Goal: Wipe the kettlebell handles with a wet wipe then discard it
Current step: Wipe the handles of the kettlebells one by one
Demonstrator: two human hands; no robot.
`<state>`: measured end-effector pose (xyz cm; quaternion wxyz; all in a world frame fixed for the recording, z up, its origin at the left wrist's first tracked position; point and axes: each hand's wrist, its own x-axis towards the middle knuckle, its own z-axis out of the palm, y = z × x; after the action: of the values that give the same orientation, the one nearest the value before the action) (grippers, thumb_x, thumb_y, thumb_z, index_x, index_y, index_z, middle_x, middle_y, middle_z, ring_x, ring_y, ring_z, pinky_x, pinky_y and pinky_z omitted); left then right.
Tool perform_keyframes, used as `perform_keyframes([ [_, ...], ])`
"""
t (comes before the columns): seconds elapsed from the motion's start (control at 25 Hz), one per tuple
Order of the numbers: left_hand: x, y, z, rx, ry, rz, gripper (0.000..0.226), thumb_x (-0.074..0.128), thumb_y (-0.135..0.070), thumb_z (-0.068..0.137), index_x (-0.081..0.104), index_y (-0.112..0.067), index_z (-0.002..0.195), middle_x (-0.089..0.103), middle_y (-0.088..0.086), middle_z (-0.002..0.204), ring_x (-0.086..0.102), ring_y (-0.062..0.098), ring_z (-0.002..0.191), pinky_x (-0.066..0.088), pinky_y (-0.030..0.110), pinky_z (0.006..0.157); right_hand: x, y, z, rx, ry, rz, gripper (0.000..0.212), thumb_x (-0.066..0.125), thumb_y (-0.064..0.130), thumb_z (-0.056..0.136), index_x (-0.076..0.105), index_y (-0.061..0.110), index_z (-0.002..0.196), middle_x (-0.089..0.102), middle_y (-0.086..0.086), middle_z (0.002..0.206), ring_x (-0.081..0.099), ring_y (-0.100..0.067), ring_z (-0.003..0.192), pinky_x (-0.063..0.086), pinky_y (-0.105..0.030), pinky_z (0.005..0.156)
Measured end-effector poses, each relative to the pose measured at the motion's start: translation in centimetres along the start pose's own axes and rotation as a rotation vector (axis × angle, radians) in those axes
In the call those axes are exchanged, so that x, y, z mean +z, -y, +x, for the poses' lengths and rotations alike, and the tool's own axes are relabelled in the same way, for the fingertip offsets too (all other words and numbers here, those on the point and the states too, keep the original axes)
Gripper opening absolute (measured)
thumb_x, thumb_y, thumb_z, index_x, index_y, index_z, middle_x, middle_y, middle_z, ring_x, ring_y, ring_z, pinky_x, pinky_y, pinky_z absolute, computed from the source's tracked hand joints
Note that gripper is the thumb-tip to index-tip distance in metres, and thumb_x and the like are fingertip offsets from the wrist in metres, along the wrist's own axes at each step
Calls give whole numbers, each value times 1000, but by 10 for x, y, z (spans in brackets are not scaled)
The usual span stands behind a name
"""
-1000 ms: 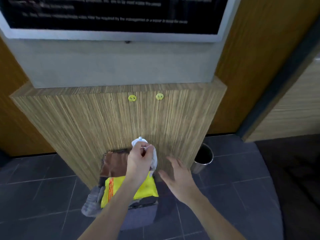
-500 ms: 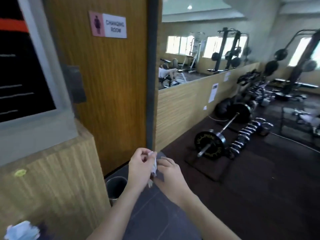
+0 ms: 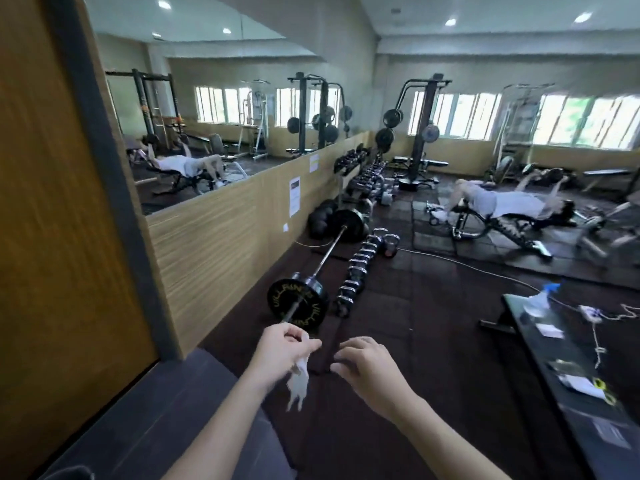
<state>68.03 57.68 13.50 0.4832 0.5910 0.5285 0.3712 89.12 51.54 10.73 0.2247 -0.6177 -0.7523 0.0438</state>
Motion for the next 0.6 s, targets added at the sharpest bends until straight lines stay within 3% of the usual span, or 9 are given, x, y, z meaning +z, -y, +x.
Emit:
perform_keyframes([
  [0.08, 33, 8, 41, -28, 53, 36, 24, 88, -13, 81, 72, 3, 88, 65, 5, 63, 64, 16, 54, 56, 35, 53, 4, -55, 4, 82, -18, -34, 44, 53, 59, 96, 78, 28, 113, 72, 11, 121, 61, -15, 128, 52, -39, 101],
  [0.16, 61, 18, 84, -37, 66, 80, 21, 83, -11, 87, 72, 6, 85, 65, 7, 64, 67, 16, 58, 64, 40, 57, 16, -107, 14, 159, 12, -95, 50, 47, 60, 99, 72, 28, 128, 67, 9, 135, 54, -18, 139, 48, -39, 109],
  [0.24, 79, 20, 127, -22, 47, 155, 25, 78, -16, 90, 69, 5, 80, 62, 2, 63, 64, 9, 57, 61, 33, 56, 23, -147, 34, 249, 107, -139, 55, 46, 58, 103, 54, 29, 149, 48, 5, 159, 33, -20, 156, 33, -38, 122],
  [0.32, 97, 19, 184, 27, 41, 255, 28, 72, -24, 94, 67, -1, 80, 59, -4, 66, 58, 7, 60, 49, 23, 57, 31, -191, 73, 302, 145, -151, 62, 43, 57, 105, 37, 28, 160, 31, 3, 170, 17, -20, 162, 20, -37, 127],
  [0.48, 125, 12, 313, 48, 9, 342, 21, 60, -31, 100, 66, -14, 88, 70, -3, 83, 64, 15, 78, 50, 30, 72, 35, -268, 181, 337, 191, -156, 67, 42, 56, 106, 29, 25, 164, 24, -3, 173, 12, -24, 163, 17, -39, 129],
  [0.6, 148, 5, 389, 45, -50, 349, 17, 55, -31, 104, 62, -18, 95, 69, -2, 89, 64, 15, 85, 48, 33, 74, 34, -317, 258, 339, 186, -163, 65, 43, 54, 107, 32, 24, 162, 26, -4, 172, 13, -26, 163, 17, -41, 128],
])
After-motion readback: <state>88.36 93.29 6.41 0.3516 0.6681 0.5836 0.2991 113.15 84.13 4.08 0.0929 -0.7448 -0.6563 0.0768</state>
